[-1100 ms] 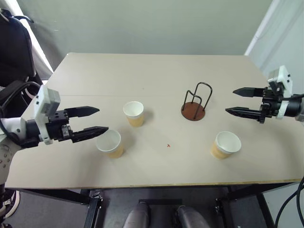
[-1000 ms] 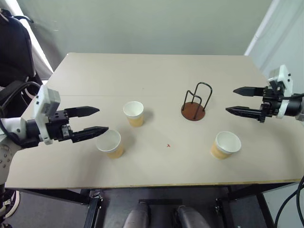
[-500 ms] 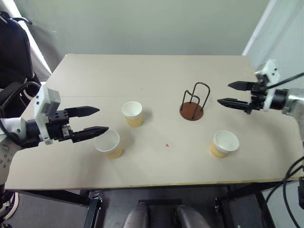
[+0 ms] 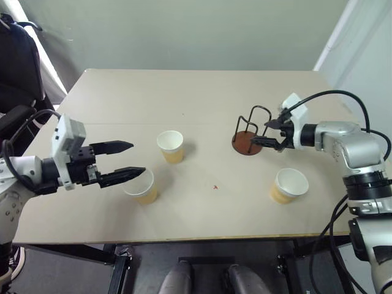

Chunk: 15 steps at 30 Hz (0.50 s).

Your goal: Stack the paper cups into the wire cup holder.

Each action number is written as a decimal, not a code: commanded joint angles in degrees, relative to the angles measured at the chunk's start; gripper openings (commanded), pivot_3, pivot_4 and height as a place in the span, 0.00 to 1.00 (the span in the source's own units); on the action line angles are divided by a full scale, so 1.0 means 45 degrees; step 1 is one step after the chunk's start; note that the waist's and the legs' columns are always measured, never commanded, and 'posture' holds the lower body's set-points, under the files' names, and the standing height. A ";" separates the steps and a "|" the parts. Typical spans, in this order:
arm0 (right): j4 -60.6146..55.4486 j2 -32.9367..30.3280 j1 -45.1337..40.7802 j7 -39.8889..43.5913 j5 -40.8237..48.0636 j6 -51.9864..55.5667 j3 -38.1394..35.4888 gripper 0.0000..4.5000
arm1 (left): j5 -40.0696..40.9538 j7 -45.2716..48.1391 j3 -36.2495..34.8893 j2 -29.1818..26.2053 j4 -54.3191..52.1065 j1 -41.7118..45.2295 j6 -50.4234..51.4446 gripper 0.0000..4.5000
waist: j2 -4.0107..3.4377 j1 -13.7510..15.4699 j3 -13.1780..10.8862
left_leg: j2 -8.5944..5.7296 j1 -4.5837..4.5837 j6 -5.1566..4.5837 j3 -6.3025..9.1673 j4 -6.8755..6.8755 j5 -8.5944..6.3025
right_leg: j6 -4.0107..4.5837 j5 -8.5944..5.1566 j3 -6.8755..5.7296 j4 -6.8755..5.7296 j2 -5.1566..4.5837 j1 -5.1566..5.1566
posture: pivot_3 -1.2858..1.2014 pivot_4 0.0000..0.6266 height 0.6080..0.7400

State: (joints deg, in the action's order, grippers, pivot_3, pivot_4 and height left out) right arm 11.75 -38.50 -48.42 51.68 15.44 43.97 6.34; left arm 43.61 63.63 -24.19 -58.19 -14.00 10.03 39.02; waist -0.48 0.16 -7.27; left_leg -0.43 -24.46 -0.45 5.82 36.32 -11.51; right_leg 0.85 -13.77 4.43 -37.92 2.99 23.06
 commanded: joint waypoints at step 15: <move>0.1755 0.1411 -0.1724 -0.0814 -0.0678 -0.0462 -0.0074 0.56 | 0.0334 -0.0462 -0.0866 -0.0186 -0.1030 -0.0480 0.0395 1.00 | 0.0000 -0.0001 0.0000 | 0.0004 -0.0039 0.0023 -0.0005 -0.0034 0.0010 | 0.0022 0.0001 -0.0001 0.0000 0.0001 0.0061 | 0.52 0.24 1.00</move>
State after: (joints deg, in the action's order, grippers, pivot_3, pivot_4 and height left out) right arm 20.31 -31.54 -55.02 47.78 12.61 42.68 7.27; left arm 43.96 61.87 -25.95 -58.24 -16.60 7.84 40.51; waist -0.48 0.16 -7.28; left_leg -0.41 -24.63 -0.33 5.80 36.17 -11.45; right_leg 0.96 -13.75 4.43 -37.93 2.99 23.34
